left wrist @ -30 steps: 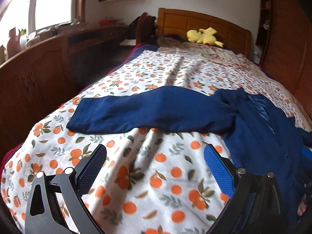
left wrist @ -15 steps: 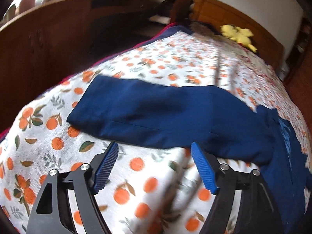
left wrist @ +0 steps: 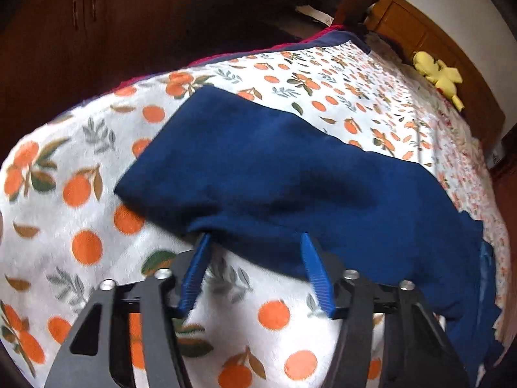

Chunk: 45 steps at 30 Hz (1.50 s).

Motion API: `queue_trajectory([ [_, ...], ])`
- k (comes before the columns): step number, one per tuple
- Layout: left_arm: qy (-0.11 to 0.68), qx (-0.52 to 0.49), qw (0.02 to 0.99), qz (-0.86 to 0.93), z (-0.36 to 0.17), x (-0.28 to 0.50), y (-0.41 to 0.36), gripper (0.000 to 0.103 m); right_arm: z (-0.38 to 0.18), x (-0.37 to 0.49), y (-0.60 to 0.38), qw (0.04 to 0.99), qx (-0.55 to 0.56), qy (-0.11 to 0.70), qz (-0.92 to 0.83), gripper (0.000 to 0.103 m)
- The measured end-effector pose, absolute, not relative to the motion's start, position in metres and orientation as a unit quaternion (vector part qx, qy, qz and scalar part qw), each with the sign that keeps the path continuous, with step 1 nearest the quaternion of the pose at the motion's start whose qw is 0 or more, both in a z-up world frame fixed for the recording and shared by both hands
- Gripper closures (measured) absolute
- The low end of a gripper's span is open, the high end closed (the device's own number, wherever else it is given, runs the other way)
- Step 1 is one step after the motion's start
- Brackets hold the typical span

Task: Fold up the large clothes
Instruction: 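Close the left gripper on the sleeve cuff, then fold the held sleeve across the jacket front and open the left gripper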

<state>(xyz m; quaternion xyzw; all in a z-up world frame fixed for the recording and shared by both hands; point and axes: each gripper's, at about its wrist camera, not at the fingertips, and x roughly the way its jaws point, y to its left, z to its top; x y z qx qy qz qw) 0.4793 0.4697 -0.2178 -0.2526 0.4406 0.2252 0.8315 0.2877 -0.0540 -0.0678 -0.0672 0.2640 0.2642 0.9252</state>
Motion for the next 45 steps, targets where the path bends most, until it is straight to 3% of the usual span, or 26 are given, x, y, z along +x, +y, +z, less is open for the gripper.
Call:
queue_trajectory([
  [2, 0.444, -0.239, 0.830, 0.240, -0.217, 0.483, 0.470, 0.079, -0.068, 0.287, -0.056, 0.926, -0.070, 0.263, 0.260, 0.007],
  [3, 0.442, -0.234, 0.832, 0.240, -0.215, 0.485, 0.471, 0.101, -0.069, 0.287, -0.058, 0.927, -0.071, 0.263, 0.258, 0.007],
  [12, 0.393, -0.163, 0.877, 0.223, -0.140, 0.487, 0.414, 0.102, -0.063, 0.290, -0.083, 0.934, -0.057, 0.258, 0.242, 0.007],
  [27, 0.338, -0.047, 0.935, 0.098, -0.055, 0.477, 0.207, 0.102, -0.044, 0.282, -0.143, 0.947, -0.028, 0.236, 0.214, 0.007],
  [35, 0.344, -0.008, 0.937, 0.063, -0.063, 0.453, 0.128, 0.102, -0.048, 0.272, -0.166, 0.949, -0.034, 0.237, 0.203, 0.007],
  [45, 0.359, 0.023, 0.933, 0.030, -0.083, 0.411, 0.081, 0.100, -0.043, 0.263, -0.186, 0.954, -0.037, 0.229, 0.192, 0.007],
])
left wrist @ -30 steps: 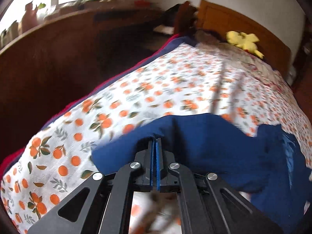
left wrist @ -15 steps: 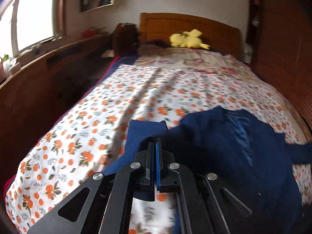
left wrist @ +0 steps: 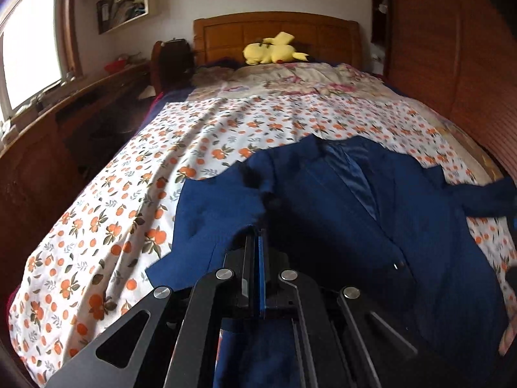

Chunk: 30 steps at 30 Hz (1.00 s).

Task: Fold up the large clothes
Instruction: 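Fold the held sleeve across the jacket front and open the left gripper, then move the right gripper to the other sleeve and close on its cuff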

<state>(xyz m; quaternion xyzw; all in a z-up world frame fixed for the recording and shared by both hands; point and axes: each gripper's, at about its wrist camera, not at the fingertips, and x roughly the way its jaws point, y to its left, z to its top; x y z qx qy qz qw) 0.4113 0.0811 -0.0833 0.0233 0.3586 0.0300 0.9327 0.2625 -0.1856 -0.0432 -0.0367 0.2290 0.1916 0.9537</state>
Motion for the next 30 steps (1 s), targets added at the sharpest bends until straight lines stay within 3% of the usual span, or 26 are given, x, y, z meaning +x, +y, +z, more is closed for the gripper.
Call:
queue_trajectory([
  [2, 0.358, 0.022, 0.933, 0.023, -0.086, 0.402, 0.075, 0.097, -0.045, 0.264, -0.189, 0.955, -0.038, 0.230, 0.184, 0.007],
  [3, 0.361, 0.020, 0.932, 0.020, -0.088, 0.397, 0.072, 0.088, -0.046, 0.264, -0.191, 0.955, -0.038, 0.232, 0.181, 0.007],
  [4, 0.361, 0.019, 0.932, 0.018, -0.090, 0.394, 0.070, 0.070, -0.047, 0.265, -0.193, 0.955, -0.037, 0.234, 0.176, 0.007],
  [6, 0.354, 0.026, 0.935, 0.020, -0.092, 0.383, 0.066, 0.043, -0.049, 0.268, -0.196, 0.955, -0.036, 0.237, 0.172, 0.007],
  [9, 0.349, 0.031, 0.936, 0.022, -0.093, 0.370, 0.063, 0.039, -0.051, 0.271, -0.196, 0.955, -0.037, 0.241, 0.169, 0.007],
  [15, 0.331, 0.016, 0.943, 0.030, -0.100, 0.340, 0.073, 0.008, -0.053, 0.276, -0.183, 0.949, -0.032, 0.249, 0.189, 0.007],
  [22, 0.311, 0.020, 0.950, 0.027, -0.122, 0.306, 0.091, 0.004, -0.064, 0.274, -0.149, 0.937, -0.047, 0.261, 0.228, 0.008],
  [30, 0.286, 0.045, 0.957, 0.024, -0.140, 0.276, 0.106, 0.004, -0.076, 0.279, -0.103, 0.917, -0.057, 0.283, 0.274, 0.016],
])
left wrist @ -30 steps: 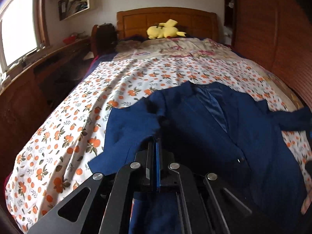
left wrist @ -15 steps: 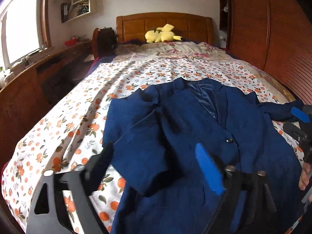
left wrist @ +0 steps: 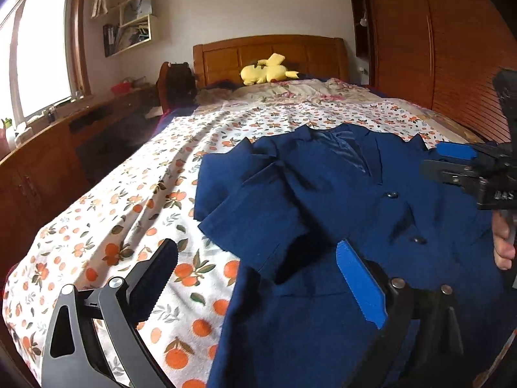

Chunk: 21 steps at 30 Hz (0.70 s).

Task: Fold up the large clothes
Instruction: 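Move the right gripper to the other sleeve and close on its cuff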

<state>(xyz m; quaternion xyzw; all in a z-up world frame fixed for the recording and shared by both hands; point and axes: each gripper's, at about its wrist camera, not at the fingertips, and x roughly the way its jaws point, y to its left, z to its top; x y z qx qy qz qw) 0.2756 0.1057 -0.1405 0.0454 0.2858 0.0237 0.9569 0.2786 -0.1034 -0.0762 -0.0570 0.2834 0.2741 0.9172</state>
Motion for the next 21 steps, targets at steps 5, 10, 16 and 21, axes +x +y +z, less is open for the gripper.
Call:
queue_trajectory([
  [5, 0.277, 0.032, 0.960, 0.025, -0.145, 0.260, 0.122, 0.004, -0.084, 0.277, -0.078, 0.903, -0.075, 0.298, 0.300, 0.023],
  [10, 0.277, 0.010, 0.960, 0.031, -0.155, 0.244, 0.144, 0.004, -0.088, 0.270, -0.064, 0.894, -0.091, 0.306, 0.315, 0.029],
  [16, 0.271, 0.005, 0.962, 0.032, -0.154, 0.226, 0.165, 0.004, -0.084, 0.256, -0.047, 0.887, -0.119, 0.305, 0.326, 0.029],
  [21, 0.269, -0.015, 0.963, 0.025, -0.150, 0.210, 0.184, 0.004, -0.082, 0.254, -0.019, 0.875, -0.142, 0.315, 0.338, 0.029],
])
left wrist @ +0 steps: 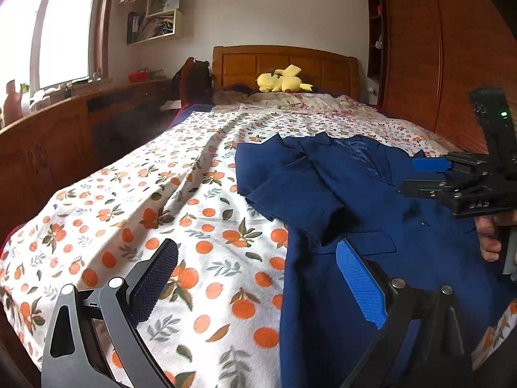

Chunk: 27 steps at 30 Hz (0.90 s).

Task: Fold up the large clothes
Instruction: 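Move the right gripper to the other sleeve and close on its cuff, then lift the cuff with the right gripper and carry it across the jacket front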

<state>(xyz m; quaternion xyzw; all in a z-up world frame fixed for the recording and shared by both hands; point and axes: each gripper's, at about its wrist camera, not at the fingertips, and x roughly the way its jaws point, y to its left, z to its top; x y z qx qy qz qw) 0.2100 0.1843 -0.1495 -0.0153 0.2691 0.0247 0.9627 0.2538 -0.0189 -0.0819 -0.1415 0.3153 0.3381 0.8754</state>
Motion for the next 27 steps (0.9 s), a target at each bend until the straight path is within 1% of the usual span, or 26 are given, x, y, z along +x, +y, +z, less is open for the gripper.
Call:
queue_trajectory([
  [4, 0.259, -0.018, 0.966, 0.020, -0.143, 0.199, 0.193, 0.004, -0.090, 0.268, 0.014, 0.860, -0.167, 0.339, 0.343, 0.034],
  [12, 0.252, -0.034, 0.967, 0.015, -0.137, 0.186, 0.208, 0.004, -0.124, 0.316, 0.080, 0.823, -0.192, 0.414, 0.337, 0.041],
  [18, 0.260, -0.039, 0.965, 0.013, -0.141, 0.185, 0.216, 0.004, -0.143, 0.334, 0.120, 0.799, -0.198, 0.455, 0.339, 0.041],
  [23, 0.265, -0.047, 0.963, 0.010, -0.143, 0.186, 0.220, 0.004, -0.165, 0.342, 0.142, 0.789, -0.239, 0.474, 0.310, 0.043],
  [24, 0.266, -0.048, 0.963, 0.009, -0.143, 0.187, 0.219, 0.004, -0.166, 0.343, 0.142, 0.790, -0.242, 0.474, 0.304, 0.046],
  [27, 0.268, -0.041, 0.963, 0.008, -0.144, 0.189, 0.216, 0.004, -0.160, 0.346, 0.140, 0.794, -0.239, 0.471, 0.302, 0.072],
])
